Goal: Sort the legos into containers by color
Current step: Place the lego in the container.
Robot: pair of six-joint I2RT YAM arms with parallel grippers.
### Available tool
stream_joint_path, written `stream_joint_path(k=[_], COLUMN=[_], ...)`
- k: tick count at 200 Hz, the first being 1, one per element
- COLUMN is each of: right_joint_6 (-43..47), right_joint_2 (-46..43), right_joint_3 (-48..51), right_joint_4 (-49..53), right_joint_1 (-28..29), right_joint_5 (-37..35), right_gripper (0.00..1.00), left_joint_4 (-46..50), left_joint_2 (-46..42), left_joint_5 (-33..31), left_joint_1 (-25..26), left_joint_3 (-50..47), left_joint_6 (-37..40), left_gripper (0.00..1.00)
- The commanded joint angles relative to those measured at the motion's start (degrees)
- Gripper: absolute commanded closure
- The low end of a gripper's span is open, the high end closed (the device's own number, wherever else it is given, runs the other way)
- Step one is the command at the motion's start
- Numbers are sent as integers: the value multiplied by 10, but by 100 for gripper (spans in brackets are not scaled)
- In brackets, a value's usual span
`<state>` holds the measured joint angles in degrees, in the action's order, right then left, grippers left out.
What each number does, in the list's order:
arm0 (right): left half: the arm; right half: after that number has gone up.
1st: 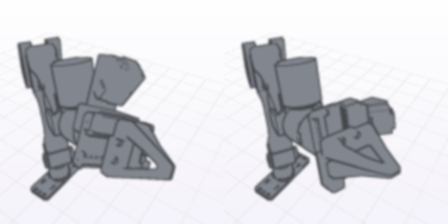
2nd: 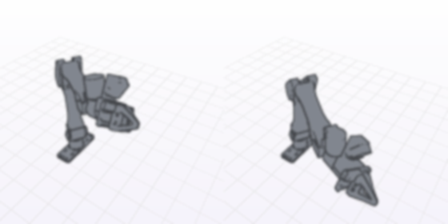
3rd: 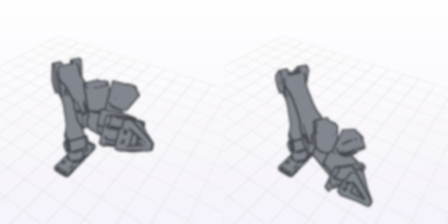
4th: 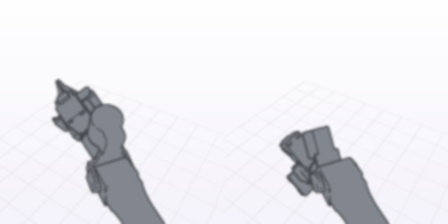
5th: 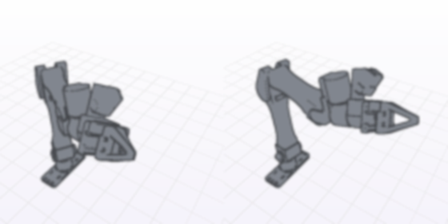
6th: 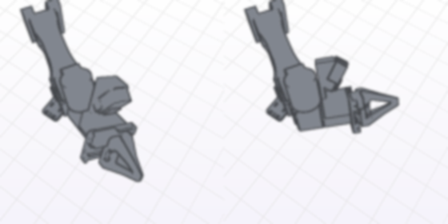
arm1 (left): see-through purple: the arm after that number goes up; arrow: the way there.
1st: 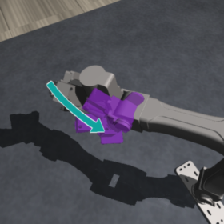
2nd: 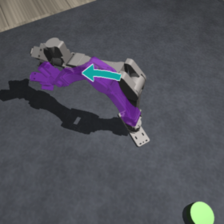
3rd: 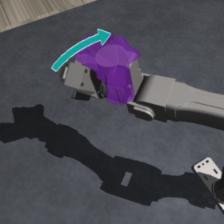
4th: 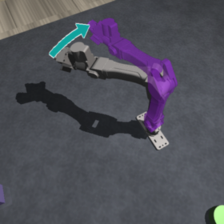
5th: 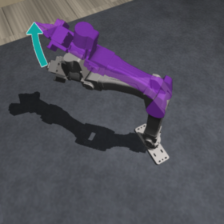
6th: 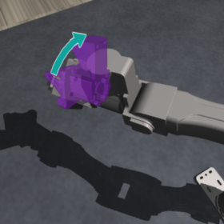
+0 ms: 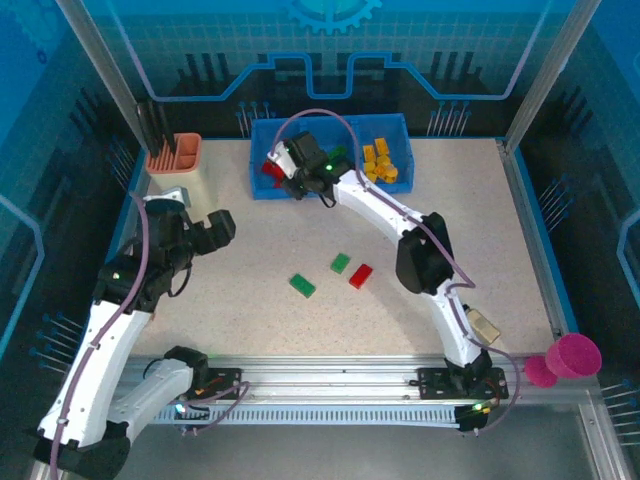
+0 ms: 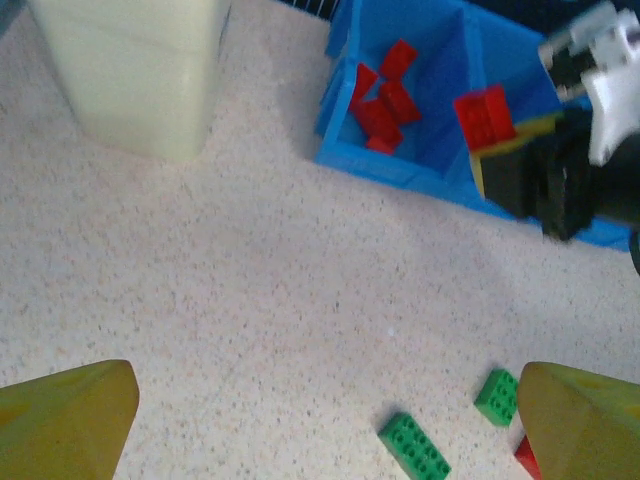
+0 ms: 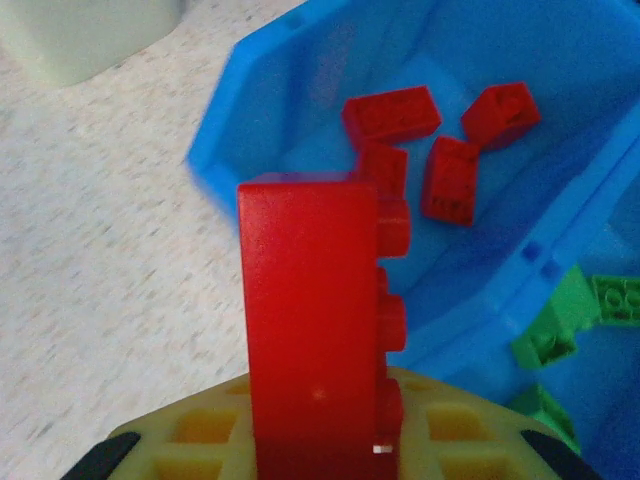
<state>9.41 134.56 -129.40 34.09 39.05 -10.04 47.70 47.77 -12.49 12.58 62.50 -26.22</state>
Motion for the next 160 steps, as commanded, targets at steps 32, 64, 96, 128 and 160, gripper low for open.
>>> stream_joint_path(k=[32,64,96,128,160], right_joint_6=[13,28,45,67,77], right_joint_2=[117,208,235,243,207], right_joint_3=[-137,-254,-264,-257,-220], right_joint_4=[-79,-87,-115,-118,-129], right_joint_1=[-34,-34,-38,-38,-32], right_joint_5=[40,31,29,26,22], right_gripper=[73,71,66,60,55], left_joint_4=[12,-24,-30,-38,-34], left_joint_2=[-11,-13,8,19,27], left_joint_5=[56,58,62,66,70], left_joint_1=[-4,-4,-5,-4,-4], left_joint_3=[-66,-105,-106,-105,-104], left_joint_6=[-48,-56,-52,-51,-65], left_gripper=[1,1,1,1,1])
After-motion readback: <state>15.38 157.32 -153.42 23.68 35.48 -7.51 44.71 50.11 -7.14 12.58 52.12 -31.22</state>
